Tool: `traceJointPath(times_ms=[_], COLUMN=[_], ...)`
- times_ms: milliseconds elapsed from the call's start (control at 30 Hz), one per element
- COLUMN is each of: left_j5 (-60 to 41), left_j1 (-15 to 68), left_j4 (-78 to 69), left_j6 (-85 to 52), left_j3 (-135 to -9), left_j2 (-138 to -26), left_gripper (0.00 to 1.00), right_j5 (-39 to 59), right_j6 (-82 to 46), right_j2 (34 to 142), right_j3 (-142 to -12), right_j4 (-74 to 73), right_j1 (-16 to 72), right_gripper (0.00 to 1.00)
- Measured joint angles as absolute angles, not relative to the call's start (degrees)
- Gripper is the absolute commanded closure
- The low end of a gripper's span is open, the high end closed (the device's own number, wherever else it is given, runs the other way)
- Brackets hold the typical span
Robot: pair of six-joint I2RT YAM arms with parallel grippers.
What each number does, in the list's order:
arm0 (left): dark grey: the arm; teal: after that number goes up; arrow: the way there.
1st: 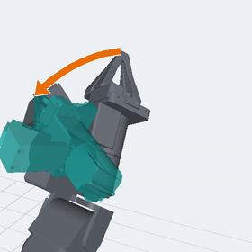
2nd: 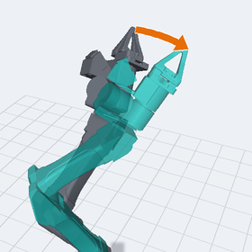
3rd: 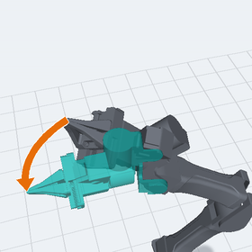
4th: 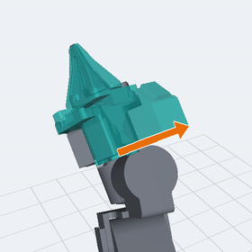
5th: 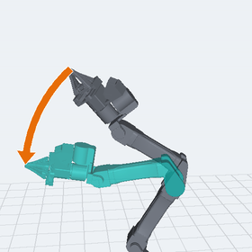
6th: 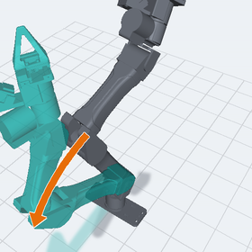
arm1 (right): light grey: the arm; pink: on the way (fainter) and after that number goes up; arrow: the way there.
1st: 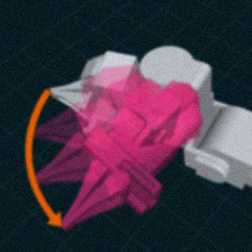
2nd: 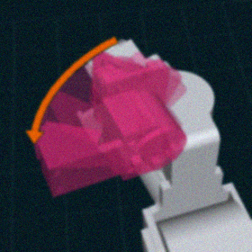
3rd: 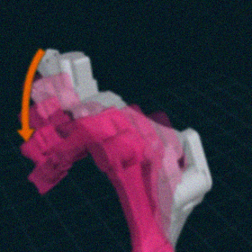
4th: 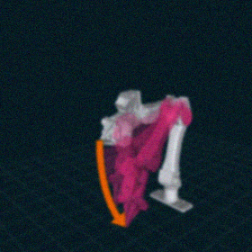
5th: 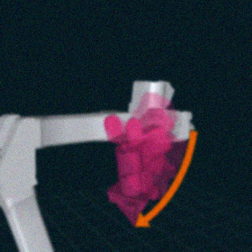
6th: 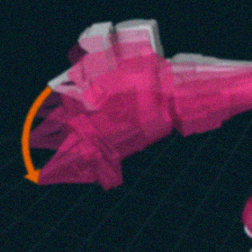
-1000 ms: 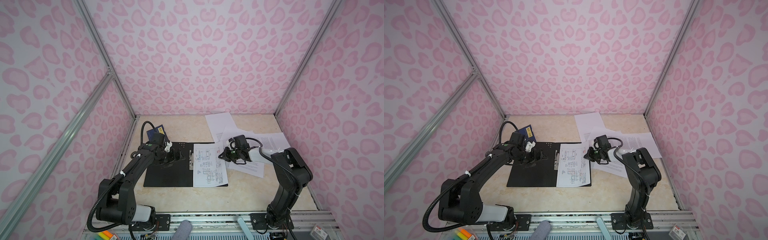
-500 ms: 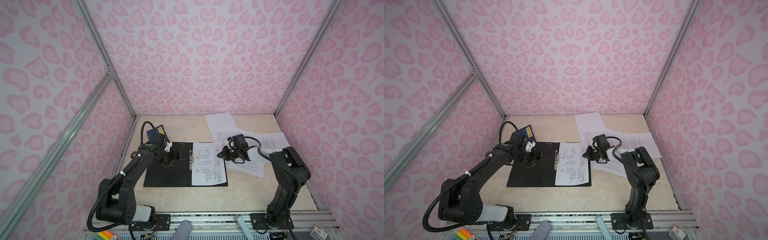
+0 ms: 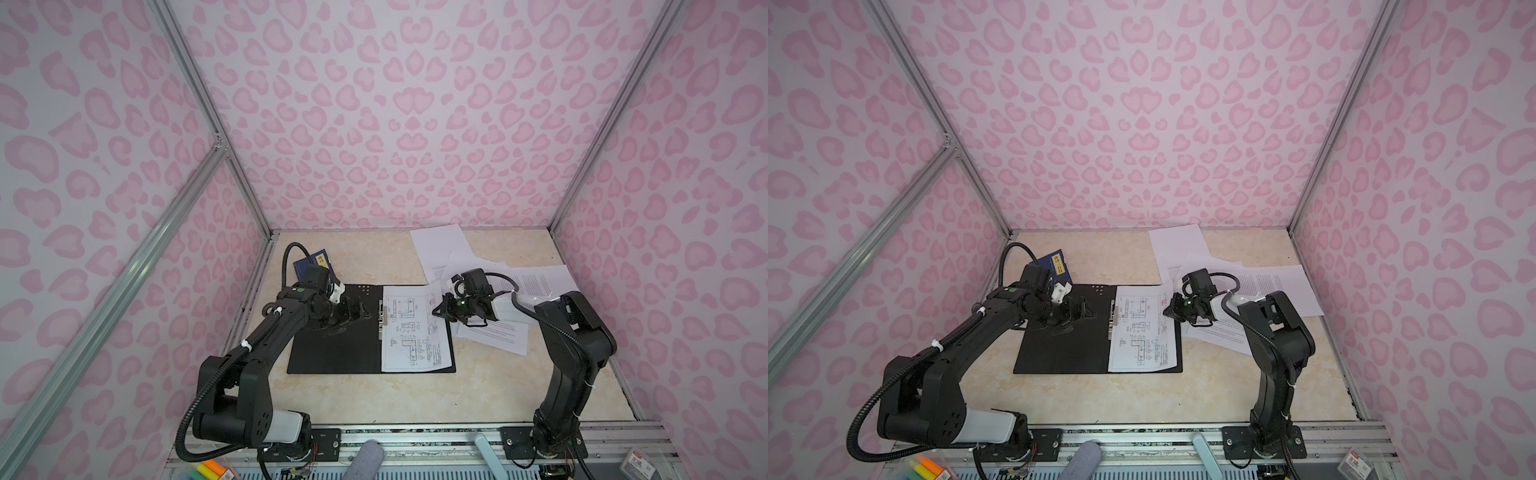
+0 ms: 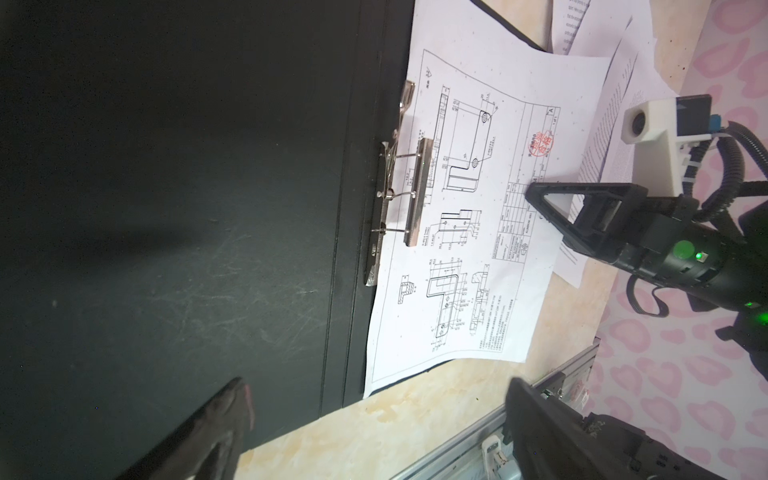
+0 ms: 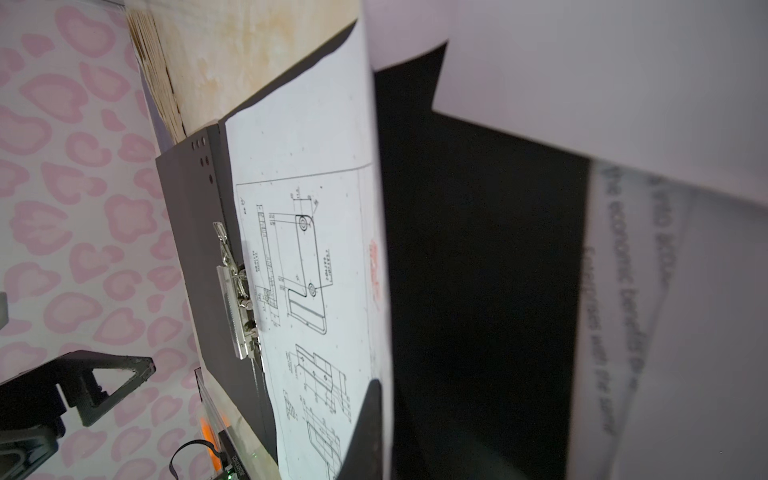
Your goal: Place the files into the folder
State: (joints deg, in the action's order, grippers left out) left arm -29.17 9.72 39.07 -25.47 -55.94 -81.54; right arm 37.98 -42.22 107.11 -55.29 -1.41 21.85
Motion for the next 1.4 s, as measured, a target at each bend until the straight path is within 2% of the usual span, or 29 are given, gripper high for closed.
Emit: traceJointPath(times_ms=[433, 667, 1000, 1233, 1400], left_j5=[-29.2, -29.6, -29.6, -29.7, -29.8], left_j1=[9.7, 9.7, 9.7, 9.7, 9.7], left_j4=[39.1, 39.0, 38.9, 38.9, 38.9], left_j6=[-25.5, -25.7, -25.9, -25.9, -25.9], left_j3=[-55.9, -55.9, -55.9, -55.9, -56.0], left_j2=[-81.9, -82.1, -82.3, -82.4, -82.4], left_gripper=[0.02, 0.02, 0.02, 0.02, 0.02], right_j5=[38.4, 38.9, 39.1, 39.2, 39.6], right_j6=[-42.5, -42.5, -42.5, -42.5, -42.5], right_j2=[107.7, 108.1, 108.7, 108.8, 108.6], right_j3=[-55.5, -55.5, -56.0, -56.1, -56.1], right_j4=[-2.0, -2.1, -2.1, -2.3, -2.6], right_j1=[21.9, 21.9, 21.9, 21.9, 21.9], right_gripper=[1.00, 0.96, 0.82, 0.64, 0.62])
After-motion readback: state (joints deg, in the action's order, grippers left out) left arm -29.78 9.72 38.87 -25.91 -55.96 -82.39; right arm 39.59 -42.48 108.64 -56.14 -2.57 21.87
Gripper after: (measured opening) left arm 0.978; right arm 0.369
